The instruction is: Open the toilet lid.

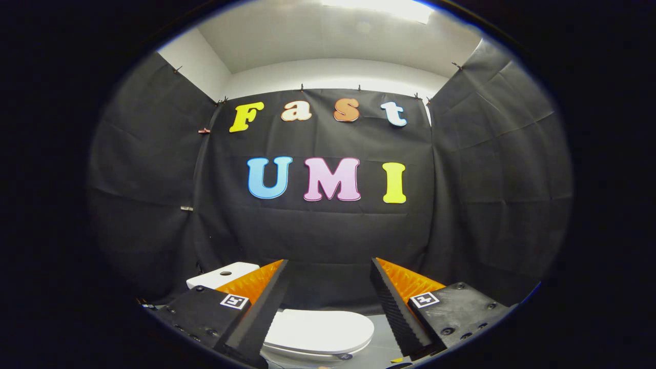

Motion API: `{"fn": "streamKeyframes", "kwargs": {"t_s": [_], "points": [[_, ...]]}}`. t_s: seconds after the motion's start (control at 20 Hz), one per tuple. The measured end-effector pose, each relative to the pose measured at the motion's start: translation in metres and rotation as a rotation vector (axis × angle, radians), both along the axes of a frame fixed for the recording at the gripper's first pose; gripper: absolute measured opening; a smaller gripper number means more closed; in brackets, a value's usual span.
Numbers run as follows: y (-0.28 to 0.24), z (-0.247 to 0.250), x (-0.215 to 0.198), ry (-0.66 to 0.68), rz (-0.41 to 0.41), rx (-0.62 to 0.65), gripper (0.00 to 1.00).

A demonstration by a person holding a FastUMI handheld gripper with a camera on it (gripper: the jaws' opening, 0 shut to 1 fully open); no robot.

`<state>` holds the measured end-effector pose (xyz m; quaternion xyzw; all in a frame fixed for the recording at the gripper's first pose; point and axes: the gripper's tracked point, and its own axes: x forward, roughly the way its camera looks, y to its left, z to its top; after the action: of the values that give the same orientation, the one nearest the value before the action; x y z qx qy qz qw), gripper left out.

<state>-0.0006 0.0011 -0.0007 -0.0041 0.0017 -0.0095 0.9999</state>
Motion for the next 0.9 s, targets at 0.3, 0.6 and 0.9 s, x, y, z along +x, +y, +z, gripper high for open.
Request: {"fn": "streamKeyframes", "kwargs": {"t_s": [0.3,0.6,0.9], "points": [[-0.001,-0.002,0.001,0.005,-0.015,0.000,0.98],[-0.004,-0.005,0.001,0.015,-0.024,-0.004,0.98],[-0.018,-0.022,0.004,0.053,-0.058,-0.005,0.99]]}}
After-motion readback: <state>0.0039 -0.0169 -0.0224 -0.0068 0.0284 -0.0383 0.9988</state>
